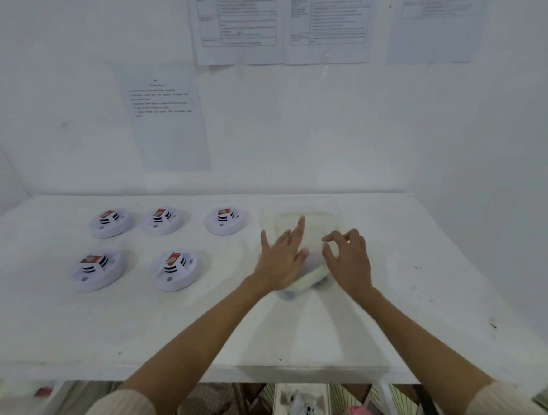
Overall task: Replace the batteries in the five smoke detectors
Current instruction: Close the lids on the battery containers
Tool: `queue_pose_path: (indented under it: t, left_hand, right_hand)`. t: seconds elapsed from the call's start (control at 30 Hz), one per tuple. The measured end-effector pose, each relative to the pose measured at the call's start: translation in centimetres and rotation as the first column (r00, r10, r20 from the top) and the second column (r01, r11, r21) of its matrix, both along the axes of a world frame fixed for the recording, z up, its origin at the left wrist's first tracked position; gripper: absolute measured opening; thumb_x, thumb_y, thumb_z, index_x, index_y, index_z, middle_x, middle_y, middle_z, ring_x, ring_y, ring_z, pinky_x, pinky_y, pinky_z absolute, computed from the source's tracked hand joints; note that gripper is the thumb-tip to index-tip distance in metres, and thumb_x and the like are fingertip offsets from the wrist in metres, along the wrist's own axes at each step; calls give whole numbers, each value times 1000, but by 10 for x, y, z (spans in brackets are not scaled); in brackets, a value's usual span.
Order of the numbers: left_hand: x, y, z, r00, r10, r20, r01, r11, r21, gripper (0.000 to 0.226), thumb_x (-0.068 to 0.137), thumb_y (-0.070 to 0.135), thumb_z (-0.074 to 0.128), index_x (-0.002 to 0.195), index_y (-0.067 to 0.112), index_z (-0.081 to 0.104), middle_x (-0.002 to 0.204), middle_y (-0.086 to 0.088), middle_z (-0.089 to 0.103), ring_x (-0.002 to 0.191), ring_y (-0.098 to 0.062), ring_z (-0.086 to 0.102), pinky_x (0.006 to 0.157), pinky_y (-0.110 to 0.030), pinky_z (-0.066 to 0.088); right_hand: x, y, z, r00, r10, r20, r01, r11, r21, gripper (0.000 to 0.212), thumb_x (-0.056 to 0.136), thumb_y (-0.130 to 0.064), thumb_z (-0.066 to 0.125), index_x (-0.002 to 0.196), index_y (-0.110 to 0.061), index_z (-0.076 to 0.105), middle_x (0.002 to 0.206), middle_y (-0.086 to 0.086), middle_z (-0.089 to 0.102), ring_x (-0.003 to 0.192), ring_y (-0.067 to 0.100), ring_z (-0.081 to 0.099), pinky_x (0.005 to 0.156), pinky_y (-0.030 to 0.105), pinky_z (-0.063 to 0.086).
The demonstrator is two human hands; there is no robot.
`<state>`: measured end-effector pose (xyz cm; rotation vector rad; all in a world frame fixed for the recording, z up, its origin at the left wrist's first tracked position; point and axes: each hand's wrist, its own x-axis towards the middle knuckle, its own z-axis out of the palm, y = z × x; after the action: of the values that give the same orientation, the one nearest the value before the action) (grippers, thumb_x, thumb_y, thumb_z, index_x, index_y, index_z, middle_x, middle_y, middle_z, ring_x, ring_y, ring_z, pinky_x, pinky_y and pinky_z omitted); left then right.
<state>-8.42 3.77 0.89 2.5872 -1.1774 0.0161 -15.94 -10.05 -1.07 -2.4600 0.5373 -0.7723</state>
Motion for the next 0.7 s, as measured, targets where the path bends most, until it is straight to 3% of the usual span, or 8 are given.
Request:
queue_pose_path:
  t: [0.07, 0.13, 0.2, 0.33, 0.4, 0.47, 0.7]
  left_hand:
    - [18, 13, 5, 995, -103, 10, 103, 994, 44, 57, 101, 41, 18, 145, 29, -15, 158, 1, 6, 145, -17, 4, 114, -53, -7]
    - [34, 21, 6, 998, -41, -48, 44, 996, 78, 54, 100, 44, 18, 146, 34, -8, 158, -3, 2, 145, -22, 2, 114, -52, 1]
    - [34, 18, 2, 985, 79, -157, -68, 995, 75, 51, 101, 42, 19, 148, 34, 4, 157, -12, 5, 144, -29, 5, 113, -52, 13]
    - [5, 1, 0, 906, 282, -316, -343, 926, -156, 41, 101, 33, 30, 141, 31, 36, 154, -12, 13, 142, -29, 10, 110, -50, 23]
    - [0, 0, 0, 882, 340, -326, -423, 877, -227, 38, 99, 34, 35, 136, 33, 43, 154, -7, 15, 141, -28, 15, 108, -48, 25]
    - [-3, 2, -2, 886, 350, -305, -431, 864, -261, 36, 98, 36, 37, 133, 35, 47, 153, -4, 22, 138, -26, 23, 106, -44, 29]
    - [10, 2, -8, 923, 301, -239, -370, 864, -341, 37, 96, 37, 42, 132, 34, 51, 150, -2, 30, 134, -23, 31, 103, -37, 34]
  right_hand:
    - [-14, 17, -9, 974, -176, 139, 184, 982, -41, 11, 86, -19, 58, 92, -13, 64, 90, 12, 48, 87, 31, 51, 63, 30, 39]
    - [-22, 25, -11, 955, -242, 170, 256, 964, -66, 7, 82, -19, 61, 86, -14, 64, 85, 11, 48, 81, 29, 49, 62, 30, 35]
    - [-20, 21, -5, 966, -234, 113, 230, 972, 52, 8, 82, -18, 62, 89, -15, 64, 92, 9, 46, 91, 27, 47, 64, 28, 33]
    - [-12, 6, 10, 998, 60, -11, -55, 968, 244, 35, 91, -25, 53, 126, -28, 54, 131, 6, 37, 120, 20, 42, 87, 26, 38]
    - [-6, 5, 11, 985, 140, -103, -117, 972, 202, 40, 94, -35, 47, 134, -35, 44, 147, 3, 26, 131, 20, 33, 101, 31, 33]
    - [-2, 9, 7, 972, 146, -184, -127, 986, 112, 39, 95, -41, 42, 134, -38, 43, 152, -2, 23, 138, 20, 23, 105, 33, 30]
    - [10, 13, -1, 996, 21, -92, -18, 999, 29, 34, 95, -34, 45, 127, -33, 55, 148, 1, 35, 137, 20, 23, 110, 34, 24]
